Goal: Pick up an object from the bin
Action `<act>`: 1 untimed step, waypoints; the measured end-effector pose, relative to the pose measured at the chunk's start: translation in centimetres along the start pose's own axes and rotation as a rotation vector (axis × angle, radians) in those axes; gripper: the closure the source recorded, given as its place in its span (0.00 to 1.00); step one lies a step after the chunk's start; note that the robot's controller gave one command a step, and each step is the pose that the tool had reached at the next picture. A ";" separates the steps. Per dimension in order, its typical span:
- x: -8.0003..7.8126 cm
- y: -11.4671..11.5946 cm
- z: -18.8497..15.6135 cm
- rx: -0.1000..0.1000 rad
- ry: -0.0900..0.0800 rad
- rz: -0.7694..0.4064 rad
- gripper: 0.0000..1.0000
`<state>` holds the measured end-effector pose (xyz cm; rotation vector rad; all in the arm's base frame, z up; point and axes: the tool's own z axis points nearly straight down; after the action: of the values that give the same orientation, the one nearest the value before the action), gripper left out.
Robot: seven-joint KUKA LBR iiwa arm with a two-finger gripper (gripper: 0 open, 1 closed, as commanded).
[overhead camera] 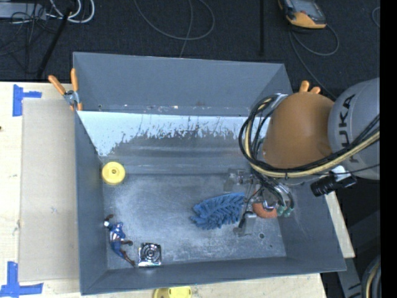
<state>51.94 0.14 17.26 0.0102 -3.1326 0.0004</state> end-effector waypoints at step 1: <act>-0.1 0.0 -0.4 0.000 -0.007 0.000 0.00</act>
Offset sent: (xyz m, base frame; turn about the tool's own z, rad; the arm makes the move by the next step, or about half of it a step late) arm 0.0161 0.0165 -0.0844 -0.1489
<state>52.09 0.14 17.70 0.0100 -3.1399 0.0003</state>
